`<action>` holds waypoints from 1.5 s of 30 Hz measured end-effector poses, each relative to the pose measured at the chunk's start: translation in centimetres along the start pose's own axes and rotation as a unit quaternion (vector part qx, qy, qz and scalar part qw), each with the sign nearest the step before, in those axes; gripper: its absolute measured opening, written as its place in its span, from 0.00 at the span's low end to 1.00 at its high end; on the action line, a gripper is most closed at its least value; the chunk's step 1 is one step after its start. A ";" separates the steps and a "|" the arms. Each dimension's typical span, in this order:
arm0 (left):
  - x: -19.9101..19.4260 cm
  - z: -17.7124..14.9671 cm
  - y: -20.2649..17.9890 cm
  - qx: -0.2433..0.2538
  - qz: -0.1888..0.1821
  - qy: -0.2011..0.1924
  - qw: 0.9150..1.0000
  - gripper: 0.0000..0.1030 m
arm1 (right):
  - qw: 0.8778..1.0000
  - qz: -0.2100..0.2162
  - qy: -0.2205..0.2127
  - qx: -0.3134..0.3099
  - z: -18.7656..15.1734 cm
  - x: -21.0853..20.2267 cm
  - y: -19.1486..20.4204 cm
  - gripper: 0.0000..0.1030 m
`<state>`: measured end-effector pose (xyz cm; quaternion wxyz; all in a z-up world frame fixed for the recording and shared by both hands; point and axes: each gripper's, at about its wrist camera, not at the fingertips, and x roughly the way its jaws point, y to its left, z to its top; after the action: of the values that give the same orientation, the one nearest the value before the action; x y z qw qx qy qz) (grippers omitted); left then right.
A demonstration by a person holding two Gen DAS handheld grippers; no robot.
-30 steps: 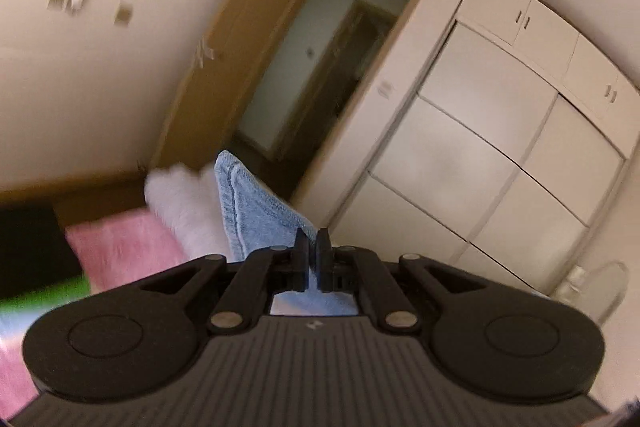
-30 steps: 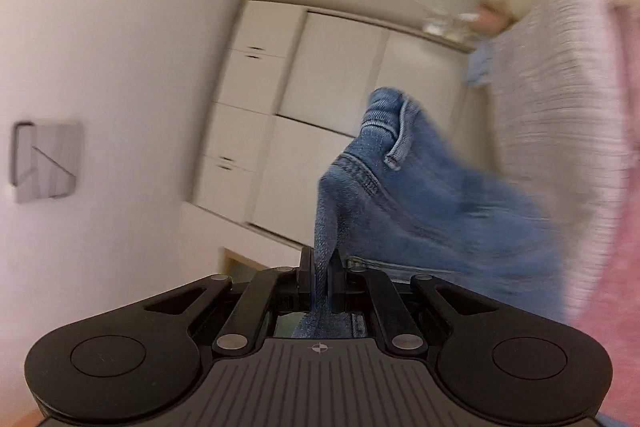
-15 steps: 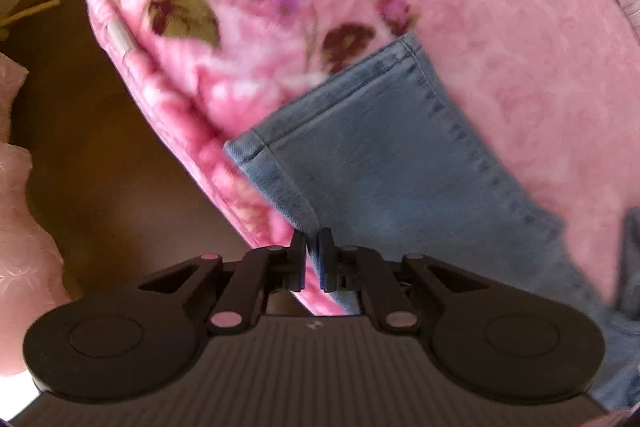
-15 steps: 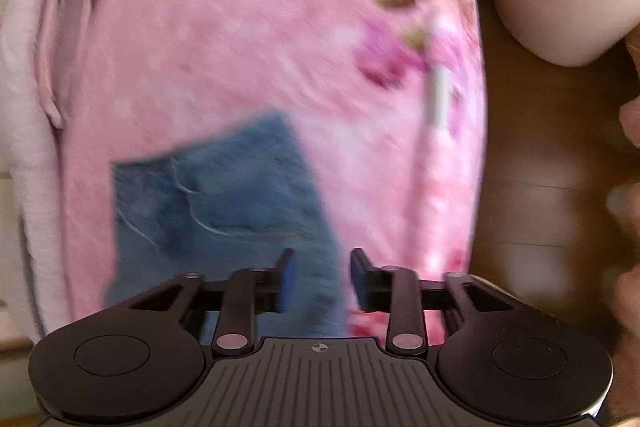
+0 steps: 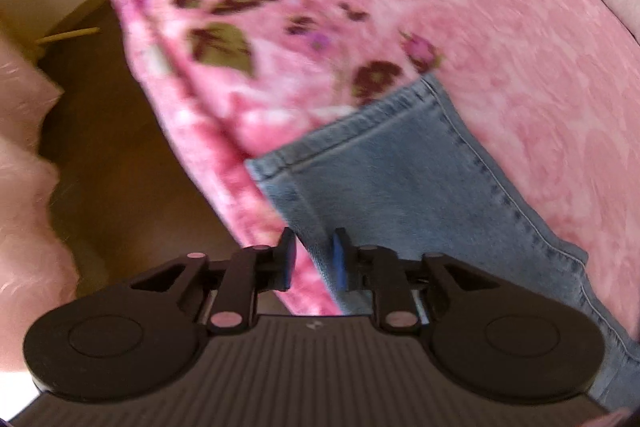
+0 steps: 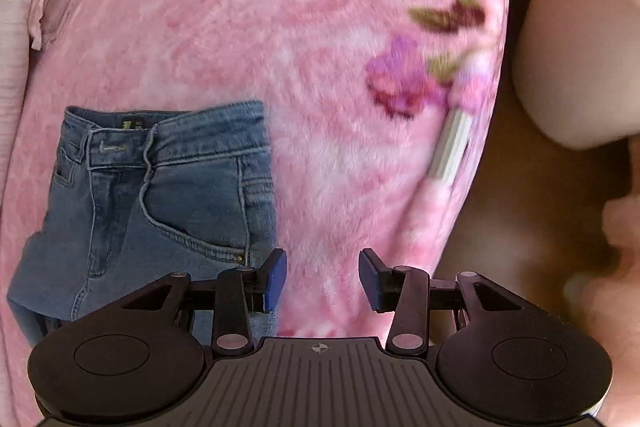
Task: Fold clothes
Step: 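Lay the jeans flat on the bedspread and open both grippers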
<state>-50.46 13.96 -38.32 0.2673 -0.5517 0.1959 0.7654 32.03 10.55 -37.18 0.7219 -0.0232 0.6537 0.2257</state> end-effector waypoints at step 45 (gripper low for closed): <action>-7.3 -10.2 -41.4 0.384 -0.301 -0.170 0.856 0.02 | 0.913 0.165 -0.049 -0.370 10.8 11.2 21.9 0.12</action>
<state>-15.20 38.81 -34.85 0.7047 -0.2986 0.2503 0.5929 34.77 37.06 -40.54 0.6450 -0.1694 0.4817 0.5685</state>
